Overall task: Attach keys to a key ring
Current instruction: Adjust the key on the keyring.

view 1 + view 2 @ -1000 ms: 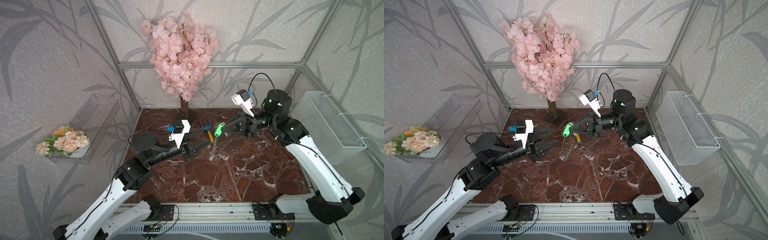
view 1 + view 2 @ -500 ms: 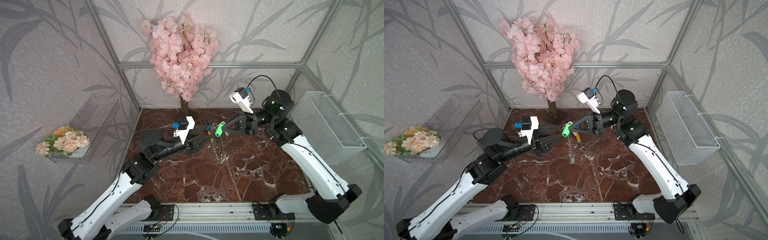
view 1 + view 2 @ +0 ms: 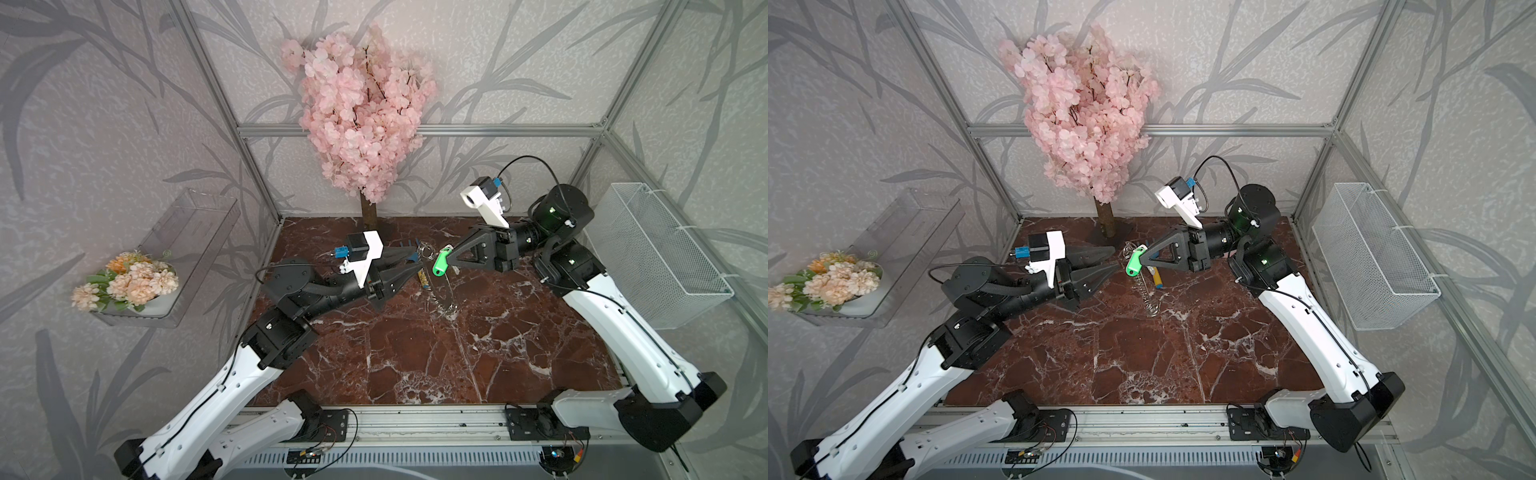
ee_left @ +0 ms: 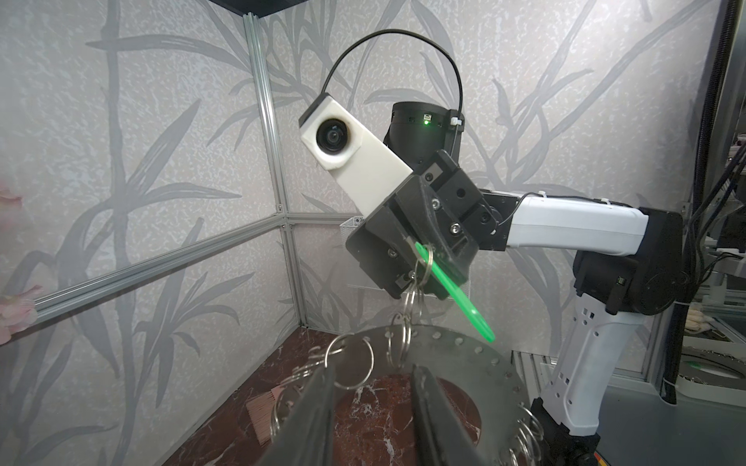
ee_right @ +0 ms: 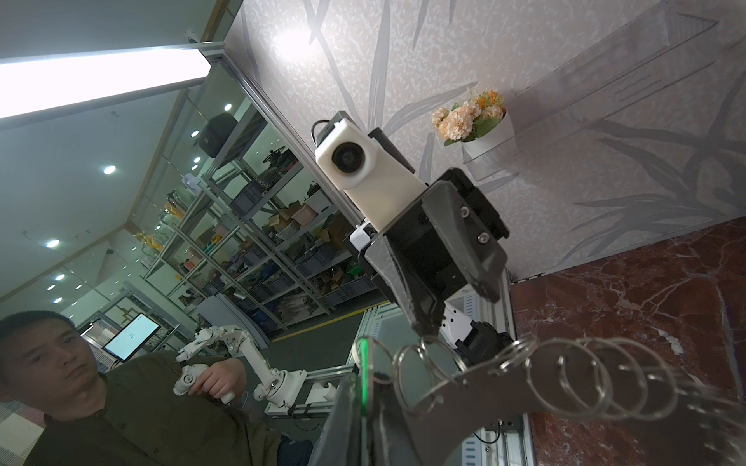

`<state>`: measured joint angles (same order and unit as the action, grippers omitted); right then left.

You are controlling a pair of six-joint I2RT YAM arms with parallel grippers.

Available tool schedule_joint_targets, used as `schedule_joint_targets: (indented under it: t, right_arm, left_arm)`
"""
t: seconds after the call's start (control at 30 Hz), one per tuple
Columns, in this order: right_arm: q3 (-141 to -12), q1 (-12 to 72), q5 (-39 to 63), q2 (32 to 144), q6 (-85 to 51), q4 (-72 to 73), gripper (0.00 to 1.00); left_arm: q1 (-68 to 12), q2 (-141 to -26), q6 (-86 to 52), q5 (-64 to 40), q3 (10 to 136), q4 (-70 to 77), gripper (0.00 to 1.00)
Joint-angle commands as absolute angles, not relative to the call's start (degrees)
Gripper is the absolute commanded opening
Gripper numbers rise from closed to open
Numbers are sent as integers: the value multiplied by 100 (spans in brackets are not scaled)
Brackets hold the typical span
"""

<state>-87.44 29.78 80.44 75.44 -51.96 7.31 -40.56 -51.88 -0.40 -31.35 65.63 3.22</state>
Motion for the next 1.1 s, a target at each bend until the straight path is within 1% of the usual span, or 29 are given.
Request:
schedule_joint_targets:
  t: [0.0,0.17,0.5,0.57,0.77,1.07]
  right_arm:
    - [-8701,2968,8064,7369,-5243,1063,0]
    - [-8658,2965,8048,7352,-5265,1100,0]
    - [-8604,2975,8019,7345,-5331,1186,0]
    - [-8606,2972,8023,7356,-5335,1192,0]
    - [-8591,2995,8034,7366,-5382,1239,0]
    - [-8499,3023,8040,7356,-5387,1239,0]
  left_arm:
    - [-4051,-5197,-26,-3283,6761,409,37]
    - [-4058,-5307,-76,-3372,6862,432,41]
    - [-4120,-5528,-154,-3787,7009,298,43]
    - [-4122,-5554,-141,-3777,6997,271,43]
    - [-4154,-5607,-108,-3645,6999,325,36]
    - [-4203,-5713,-127,-3601,6998,481,30]
